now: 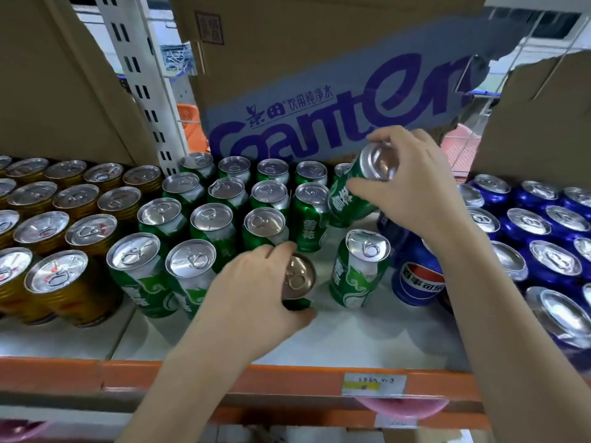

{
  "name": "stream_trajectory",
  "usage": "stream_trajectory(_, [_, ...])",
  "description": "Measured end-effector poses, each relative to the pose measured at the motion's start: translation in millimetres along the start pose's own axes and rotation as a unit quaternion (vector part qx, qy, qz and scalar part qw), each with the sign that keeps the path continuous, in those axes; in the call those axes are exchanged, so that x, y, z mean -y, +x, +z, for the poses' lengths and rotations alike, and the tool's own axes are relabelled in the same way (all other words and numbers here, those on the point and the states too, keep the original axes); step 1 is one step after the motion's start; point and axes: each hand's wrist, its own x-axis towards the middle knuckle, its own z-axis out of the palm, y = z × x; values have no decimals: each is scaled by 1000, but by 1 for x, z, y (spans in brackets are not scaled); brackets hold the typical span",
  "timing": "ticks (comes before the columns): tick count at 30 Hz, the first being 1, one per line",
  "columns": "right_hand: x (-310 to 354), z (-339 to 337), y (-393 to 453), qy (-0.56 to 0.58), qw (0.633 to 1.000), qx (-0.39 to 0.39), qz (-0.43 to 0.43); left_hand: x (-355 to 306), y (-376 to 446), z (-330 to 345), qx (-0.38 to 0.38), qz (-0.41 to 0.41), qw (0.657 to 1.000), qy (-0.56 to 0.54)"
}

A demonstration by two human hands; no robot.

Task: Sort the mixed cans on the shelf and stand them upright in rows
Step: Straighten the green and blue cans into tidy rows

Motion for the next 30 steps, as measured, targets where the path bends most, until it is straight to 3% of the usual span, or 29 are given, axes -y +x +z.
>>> stream_trajectory(8, [35, -8, -40, 134, 988, -70, 19, 16, -6, -13, 20, -11, 997, 73])
stream_trajectory(13, [53, 17, -90, 120, 984, -128, 16, 24, -3, -17, 51, 10, 990, 131])
stream_trajectory(20, [61, 49, -153, 121, 974, -188, 39, 33, -4, -21, 103, 82, 986, 107])
stream_trajectory(30, [35, 89, -180, 58, 991, -82, 93, 46, 1, -28, 136, 153, 971, 127])
